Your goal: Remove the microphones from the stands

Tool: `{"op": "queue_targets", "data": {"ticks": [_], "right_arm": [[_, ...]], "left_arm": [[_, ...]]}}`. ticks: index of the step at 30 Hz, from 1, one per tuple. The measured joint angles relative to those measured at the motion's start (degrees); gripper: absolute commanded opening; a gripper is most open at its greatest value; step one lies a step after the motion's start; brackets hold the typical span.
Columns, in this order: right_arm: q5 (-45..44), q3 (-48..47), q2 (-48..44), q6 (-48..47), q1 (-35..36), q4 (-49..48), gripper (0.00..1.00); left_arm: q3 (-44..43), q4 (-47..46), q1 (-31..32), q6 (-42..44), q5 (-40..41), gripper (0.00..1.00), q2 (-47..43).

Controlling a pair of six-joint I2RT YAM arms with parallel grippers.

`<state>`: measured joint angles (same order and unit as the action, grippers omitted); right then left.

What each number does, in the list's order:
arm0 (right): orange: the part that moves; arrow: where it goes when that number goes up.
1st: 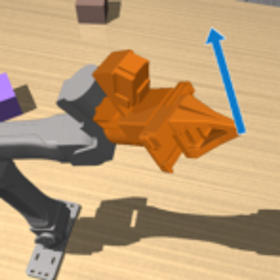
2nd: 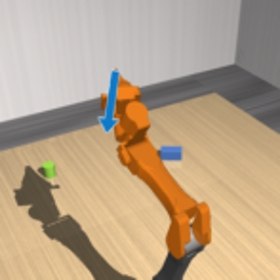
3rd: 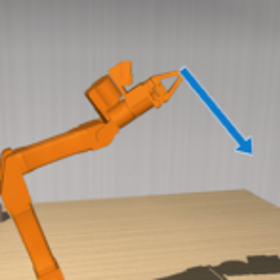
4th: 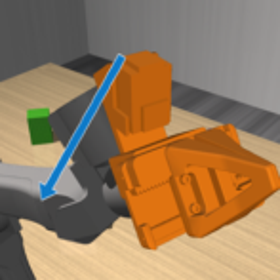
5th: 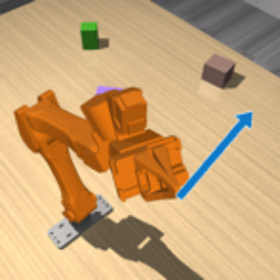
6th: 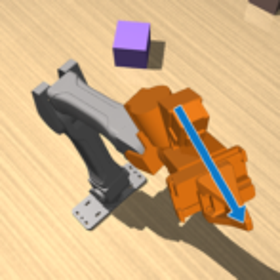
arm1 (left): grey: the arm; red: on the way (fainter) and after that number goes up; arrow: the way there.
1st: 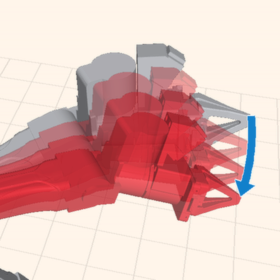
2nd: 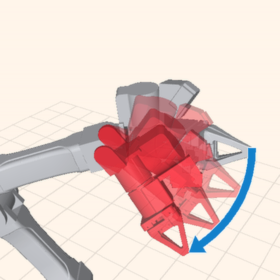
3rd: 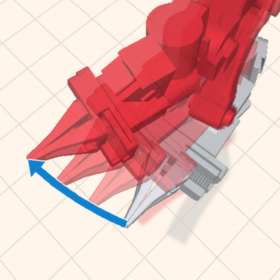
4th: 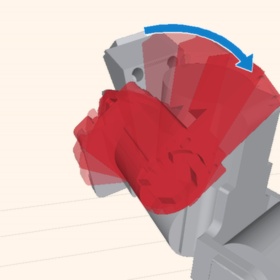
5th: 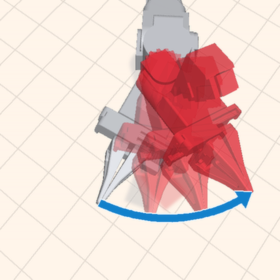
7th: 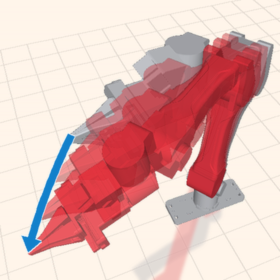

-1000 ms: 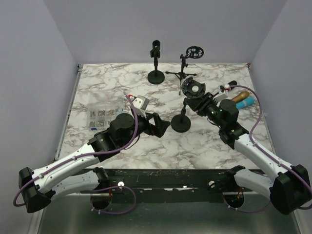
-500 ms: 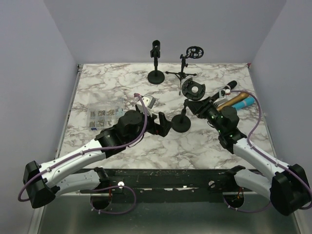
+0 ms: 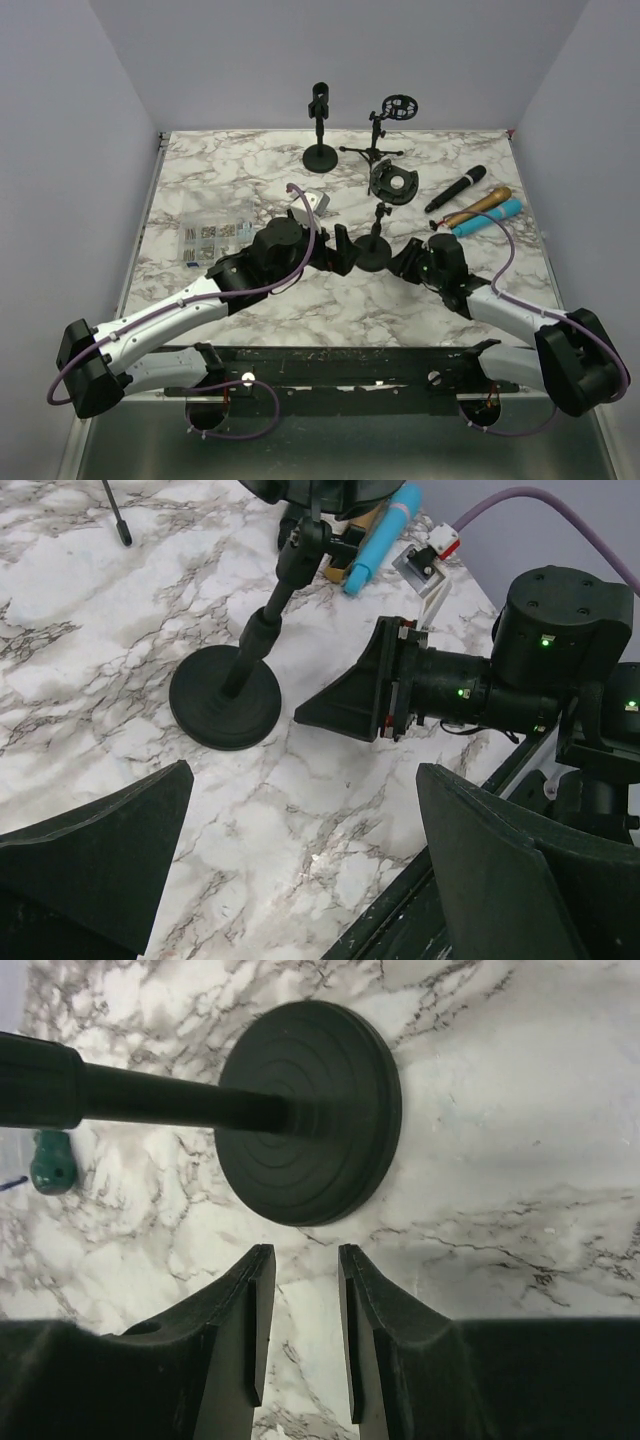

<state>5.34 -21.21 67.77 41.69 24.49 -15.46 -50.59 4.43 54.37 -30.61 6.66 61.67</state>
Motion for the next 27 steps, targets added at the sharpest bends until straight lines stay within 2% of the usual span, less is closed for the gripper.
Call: {"op": "queue_targets", "data": {"ticks": [3,8,13,19,27], "right_arm": [[0.17,0.31,-0.55,-0.90,0.00,2.21,0.44],[1.42,0.24,-7.85,-1.42,0.00,2.34,0.66],[1.75,-2.58,-13.60,-0.35,0.00,4.22,0.79],[6.25,-10.01,-11.61,5.44,0.00,4.26,0.86],[6.97,-17.27,-4.59,10.19,0.00,3.54,0.82]], "left_arm": [[-0.22,-0.07,-0.04,-0.33,-0.37,0.98,0.57],[-0.70,-0.68,-0.24,-0.33,-1.51,0.99,1.31],[-4.59,-0.94,-1.22,-0.35,-3.37,0.98,4.70],[-6.36,-2.25,-2.14,-1.79,-5.16,0.98,5.75],[-3.69,-1.81,-2.14,-3.69,-6.51,0.98,2.99]]}}
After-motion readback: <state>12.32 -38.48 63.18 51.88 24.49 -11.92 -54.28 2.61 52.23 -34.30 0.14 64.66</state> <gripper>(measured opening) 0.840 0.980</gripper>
